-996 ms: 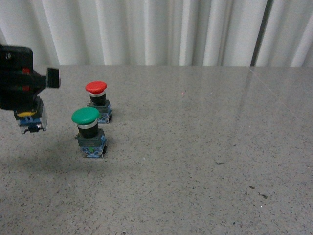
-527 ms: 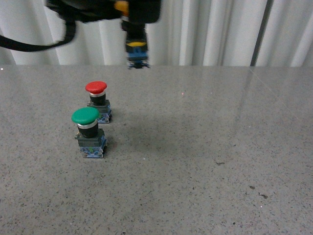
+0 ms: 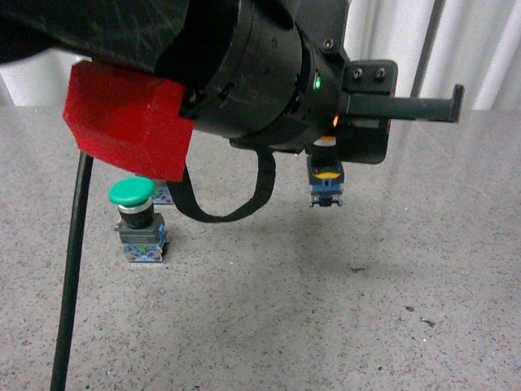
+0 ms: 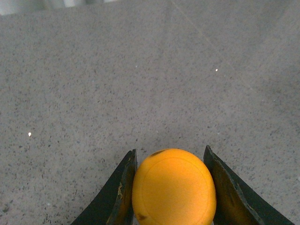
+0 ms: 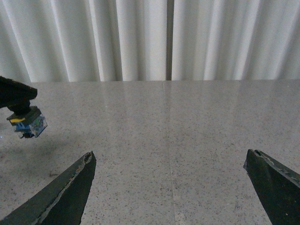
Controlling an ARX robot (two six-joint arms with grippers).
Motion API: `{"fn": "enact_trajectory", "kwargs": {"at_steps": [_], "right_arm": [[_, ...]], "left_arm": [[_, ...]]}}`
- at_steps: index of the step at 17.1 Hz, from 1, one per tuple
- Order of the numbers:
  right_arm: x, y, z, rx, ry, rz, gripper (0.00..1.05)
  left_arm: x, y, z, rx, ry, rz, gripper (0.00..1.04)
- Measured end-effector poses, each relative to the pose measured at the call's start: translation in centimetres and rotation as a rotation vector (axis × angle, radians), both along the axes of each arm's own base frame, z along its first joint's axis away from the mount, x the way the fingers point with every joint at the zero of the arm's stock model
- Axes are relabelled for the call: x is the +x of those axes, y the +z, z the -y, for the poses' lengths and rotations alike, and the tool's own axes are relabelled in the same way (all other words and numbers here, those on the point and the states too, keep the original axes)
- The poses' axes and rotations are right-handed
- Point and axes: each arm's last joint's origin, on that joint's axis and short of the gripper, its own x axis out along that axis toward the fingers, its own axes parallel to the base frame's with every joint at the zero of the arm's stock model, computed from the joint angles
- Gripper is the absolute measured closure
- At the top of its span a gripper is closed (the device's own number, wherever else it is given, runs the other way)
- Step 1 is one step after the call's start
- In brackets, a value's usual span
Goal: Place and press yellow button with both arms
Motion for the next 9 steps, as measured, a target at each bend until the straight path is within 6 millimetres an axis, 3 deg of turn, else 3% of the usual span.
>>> {"fn": "enact_trajectory", "kwargs": {"at_steps": [5, 9], "right_arm": [[0.0, 0.0, 0.0, 0.000, 0.000, 0.000, 0.07], [0.0, 0.0, 0.0, 0.000, 0.000, 0.000, 0.07]], "left_arm": [[1.0, -2.9, 0.2, 0.005, 0.031, -0.021, 0.70], [1.3, -3.9, 0.6, -0.013, 0.033, -0.027, 0.70]]}}
